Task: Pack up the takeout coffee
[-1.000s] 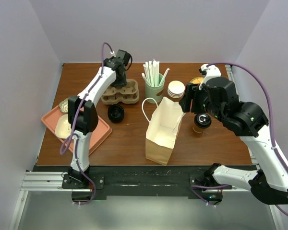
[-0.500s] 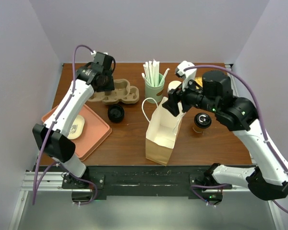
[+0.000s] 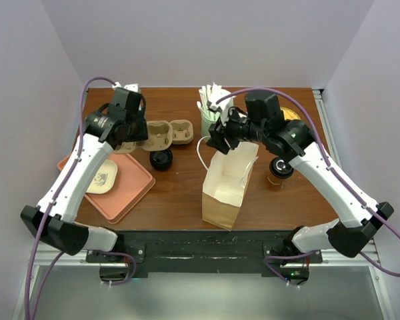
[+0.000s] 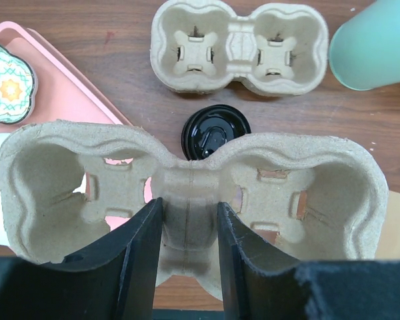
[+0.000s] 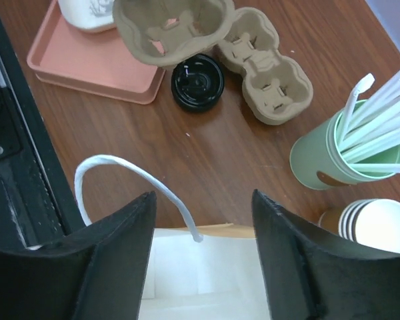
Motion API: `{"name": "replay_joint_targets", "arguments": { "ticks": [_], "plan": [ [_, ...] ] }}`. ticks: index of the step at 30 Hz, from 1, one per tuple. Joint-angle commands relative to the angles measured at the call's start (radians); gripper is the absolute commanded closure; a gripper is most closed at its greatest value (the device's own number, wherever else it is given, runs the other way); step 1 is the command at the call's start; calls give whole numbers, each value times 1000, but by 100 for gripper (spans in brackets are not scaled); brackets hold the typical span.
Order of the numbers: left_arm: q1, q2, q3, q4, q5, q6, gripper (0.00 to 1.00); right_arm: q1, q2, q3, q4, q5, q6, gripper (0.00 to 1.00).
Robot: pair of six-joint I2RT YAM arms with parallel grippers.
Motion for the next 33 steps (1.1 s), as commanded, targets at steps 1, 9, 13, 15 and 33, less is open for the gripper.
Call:
{"name": "replay_joint_targets", "arguments": {
  "ticks": [1,9,13,15,33],
  "plan": [
    [-6,-74,-11,-18,23,-1,72,0,-38,-9,144,-35,30,67],
    [-6,-95,21,-30,22,-9,72,4,-60,-64,366,62,358,100],
    [-6,-89,82,-51,8,-17,73,9,-41,-42,348,249,506,100],
    [-6,-84,107,-59,2,-20,73,10,-35,-28,304,354,571,100],
    [-6,-43,447,-194,230,-98,76,12,17,64,87,519,757,46]
  ]
}}
